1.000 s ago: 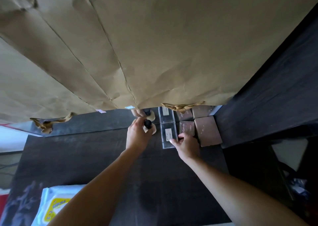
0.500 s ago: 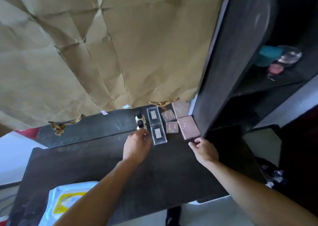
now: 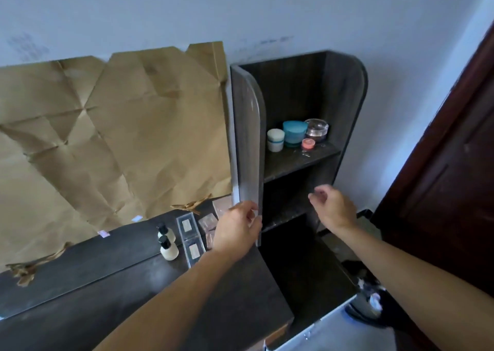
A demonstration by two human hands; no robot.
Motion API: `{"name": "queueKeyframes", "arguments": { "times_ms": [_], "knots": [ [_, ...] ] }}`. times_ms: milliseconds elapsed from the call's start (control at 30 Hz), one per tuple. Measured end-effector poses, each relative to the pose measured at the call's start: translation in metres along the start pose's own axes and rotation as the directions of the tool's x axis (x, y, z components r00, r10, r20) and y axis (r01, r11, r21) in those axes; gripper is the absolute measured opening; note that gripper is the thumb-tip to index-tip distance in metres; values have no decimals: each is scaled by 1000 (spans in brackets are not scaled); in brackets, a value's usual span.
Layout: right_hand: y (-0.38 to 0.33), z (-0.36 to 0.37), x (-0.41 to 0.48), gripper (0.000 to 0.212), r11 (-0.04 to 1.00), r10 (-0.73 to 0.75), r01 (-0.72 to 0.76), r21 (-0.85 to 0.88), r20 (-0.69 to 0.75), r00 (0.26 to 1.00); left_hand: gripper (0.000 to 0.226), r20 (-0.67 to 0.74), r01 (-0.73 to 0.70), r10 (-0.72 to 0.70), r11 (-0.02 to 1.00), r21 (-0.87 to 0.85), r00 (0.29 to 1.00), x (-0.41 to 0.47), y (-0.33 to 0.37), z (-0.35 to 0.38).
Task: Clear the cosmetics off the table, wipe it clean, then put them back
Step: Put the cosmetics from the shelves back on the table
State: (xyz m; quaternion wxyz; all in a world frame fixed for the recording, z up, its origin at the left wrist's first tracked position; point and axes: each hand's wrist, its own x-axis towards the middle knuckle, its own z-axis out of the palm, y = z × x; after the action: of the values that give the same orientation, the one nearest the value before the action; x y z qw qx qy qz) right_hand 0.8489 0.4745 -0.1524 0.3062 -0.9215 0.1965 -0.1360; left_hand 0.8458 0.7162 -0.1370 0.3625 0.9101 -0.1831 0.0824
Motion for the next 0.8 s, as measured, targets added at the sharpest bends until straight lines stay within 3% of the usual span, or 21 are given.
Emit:
{"name": "queueKeyframes", "arguments": {
  "times_ms": [133, 200, 333, 433, 567, 800],
  "knots": [
    [-15, -35, 52, 22, 983, -175, 181, 12, -214, 961, 25, -42, -83, 83, 996, -10, 996, 43, 45, 18],
    [-21, -46, 82, 21, 963, -264, 271, -8, -246, 933, 30, -86, -66, 64, 998, -19, 994, 71, 65, 28],
    [-27, -47, 128, 30, 904, -426, 410, -120, -180, 887, 42, -189, 60, -55, 998, 24, 980, 134, 89, 50],
    [-25, -37, 144, 40, 875, -437, 405, -265, -73, 896, 48, -234, 201, -179, 977, 71, 956, 173, 88, 65],
    [-17, -27, 152, 38, 831, -468, 441, -340, 4, 884, 60, -178, 380, -369, 925, 32, 912, 205, 73, 74],
    [-7, -28, 163, 25, 834, -522, 501, -229, -34, 853, 35, -172, 353, -336, 933, 76, 926, 218, 71, 77]
  ]
}}
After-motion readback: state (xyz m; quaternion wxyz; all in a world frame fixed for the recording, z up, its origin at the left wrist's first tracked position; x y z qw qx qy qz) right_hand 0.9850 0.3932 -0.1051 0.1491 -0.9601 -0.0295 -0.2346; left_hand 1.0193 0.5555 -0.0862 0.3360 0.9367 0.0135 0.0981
